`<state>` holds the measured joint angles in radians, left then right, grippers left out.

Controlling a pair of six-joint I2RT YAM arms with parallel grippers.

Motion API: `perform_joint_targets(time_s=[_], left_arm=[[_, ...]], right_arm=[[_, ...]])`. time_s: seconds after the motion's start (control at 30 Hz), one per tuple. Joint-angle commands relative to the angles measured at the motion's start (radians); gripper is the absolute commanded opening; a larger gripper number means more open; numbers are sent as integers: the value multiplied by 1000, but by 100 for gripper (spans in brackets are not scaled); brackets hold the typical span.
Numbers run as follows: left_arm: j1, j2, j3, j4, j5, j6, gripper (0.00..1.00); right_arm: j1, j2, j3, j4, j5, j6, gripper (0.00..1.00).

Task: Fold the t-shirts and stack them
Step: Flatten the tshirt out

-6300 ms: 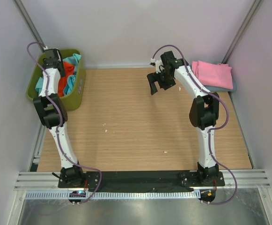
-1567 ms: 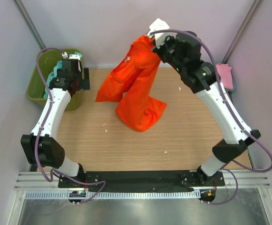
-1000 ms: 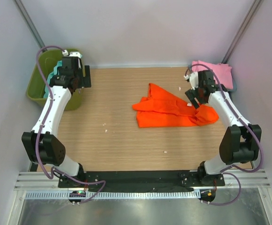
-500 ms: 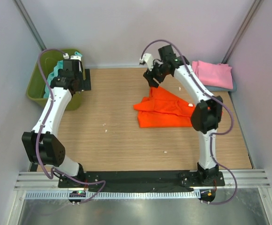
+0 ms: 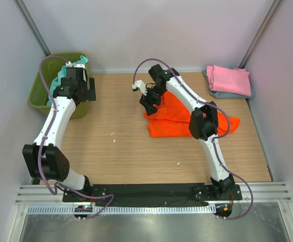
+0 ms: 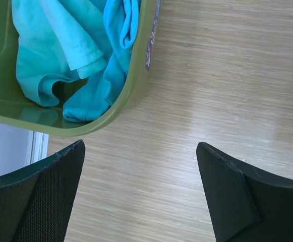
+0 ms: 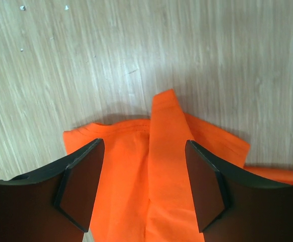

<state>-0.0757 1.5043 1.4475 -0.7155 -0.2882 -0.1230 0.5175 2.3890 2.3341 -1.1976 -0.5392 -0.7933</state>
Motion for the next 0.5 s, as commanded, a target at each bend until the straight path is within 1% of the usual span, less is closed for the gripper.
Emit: perform_joint_targets(time_s=[0.0,0.17,0.33,0.47], left_arm=[[16,-46,-7,25,-12,-1,92],[24,-53,-13,24,-9,-6,92],[24,-59,-24,21,-5,-7,92],[27,-65,-33,24,-5,-9,92]], right_arm=[[18,-22,11,-28,-25,-43,71],[24,4,10,-5,-11,-35,71],[26,24,-9,104,5,9,71],[26,71,34,147,22,39,71]])
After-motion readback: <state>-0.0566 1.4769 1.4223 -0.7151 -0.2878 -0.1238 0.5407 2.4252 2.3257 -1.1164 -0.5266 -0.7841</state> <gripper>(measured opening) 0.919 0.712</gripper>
